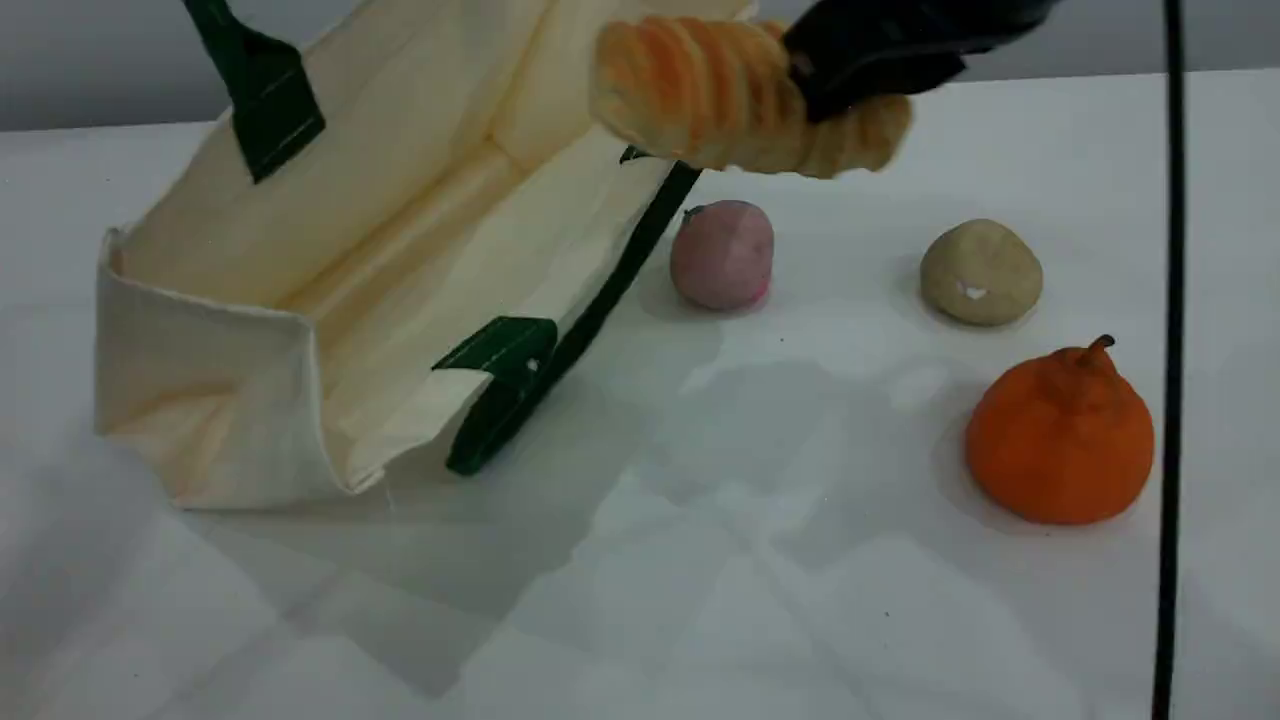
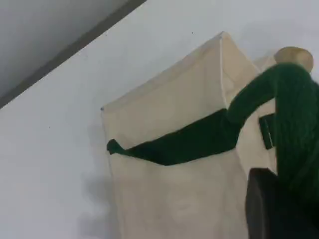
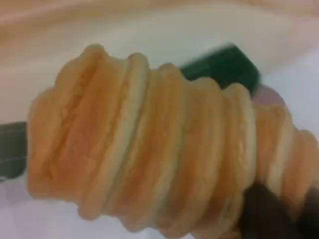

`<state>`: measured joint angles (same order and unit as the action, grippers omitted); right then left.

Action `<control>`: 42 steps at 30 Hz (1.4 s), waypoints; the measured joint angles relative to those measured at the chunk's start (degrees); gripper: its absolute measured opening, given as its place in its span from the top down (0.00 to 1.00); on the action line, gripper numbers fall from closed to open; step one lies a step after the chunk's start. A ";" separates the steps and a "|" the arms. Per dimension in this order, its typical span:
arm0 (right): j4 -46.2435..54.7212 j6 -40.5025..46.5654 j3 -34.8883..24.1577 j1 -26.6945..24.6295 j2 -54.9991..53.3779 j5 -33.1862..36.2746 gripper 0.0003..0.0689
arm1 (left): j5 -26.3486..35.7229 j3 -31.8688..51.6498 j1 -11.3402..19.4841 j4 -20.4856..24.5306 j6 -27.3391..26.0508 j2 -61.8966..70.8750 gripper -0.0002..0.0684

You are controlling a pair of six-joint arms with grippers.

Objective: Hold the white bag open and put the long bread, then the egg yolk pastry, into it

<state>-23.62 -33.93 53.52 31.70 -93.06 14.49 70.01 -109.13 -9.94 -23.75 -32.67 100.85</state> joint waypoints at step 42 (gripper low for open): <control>-0.62 -6.97 21.11 11.77 -25.92 -10.20 0.90 | -0.09 0.00 -4.09 -0.20 0.18 0.00 0.89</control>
<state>-24.24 -40.90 74.63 43.48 -118.98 4.28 69.92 -109.13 -14.03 -23.94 -32.49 100.85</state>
